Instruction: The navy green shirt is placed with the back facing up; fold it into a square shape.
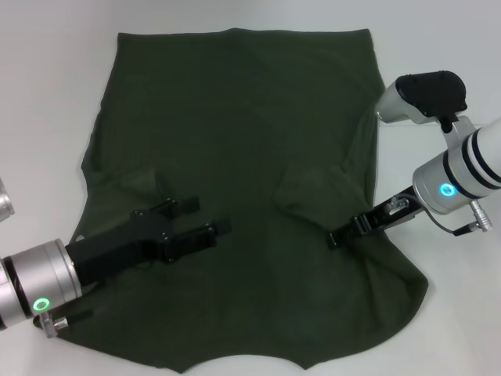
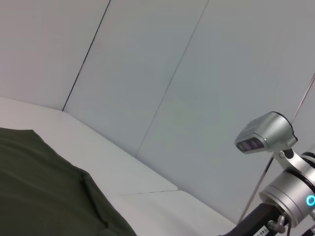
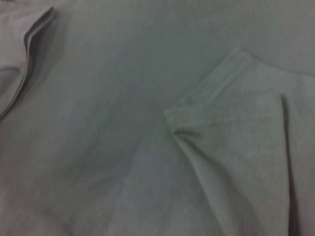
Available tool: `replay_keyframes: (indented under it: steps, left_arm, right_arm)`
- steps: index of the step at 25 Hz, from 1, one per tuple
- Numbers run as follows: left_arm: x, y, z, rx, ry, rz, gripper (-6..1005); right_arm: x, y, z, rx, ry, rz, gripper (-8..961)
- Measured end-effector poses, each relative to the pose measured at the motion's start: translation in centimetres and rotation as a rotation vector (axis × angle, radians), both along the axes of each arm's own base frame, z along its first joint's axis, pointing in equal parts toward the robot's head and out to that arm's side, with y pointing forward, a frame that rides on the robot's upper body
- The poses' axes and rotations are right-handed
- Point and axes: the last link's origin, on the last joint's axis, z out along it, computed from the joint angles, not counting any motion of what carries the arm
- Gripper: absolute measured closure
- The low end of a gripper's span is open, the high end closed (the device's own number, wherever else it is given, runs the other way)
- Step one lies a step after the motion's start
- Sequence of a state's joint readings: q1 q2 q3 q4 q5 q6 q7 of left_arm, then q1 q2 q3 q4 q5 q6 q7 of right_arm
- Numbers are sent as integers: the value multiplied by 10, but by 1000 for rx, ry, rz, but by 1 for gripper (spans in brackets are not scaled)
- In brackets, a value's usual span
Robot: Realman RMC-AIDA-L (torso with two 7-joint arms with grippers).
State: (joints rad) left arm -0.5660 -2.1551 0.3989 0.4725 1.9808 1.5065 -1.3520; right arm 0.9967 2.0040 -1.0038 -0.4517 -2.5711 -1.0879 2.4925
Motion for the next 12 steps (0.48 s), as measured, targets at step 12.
replay_keyframes:
  steps: [12]
  left_arm:
    - [1,1,0,5,-9,1,92]
  right_arm:
    - [7,1,6,21,-1,-2,99]
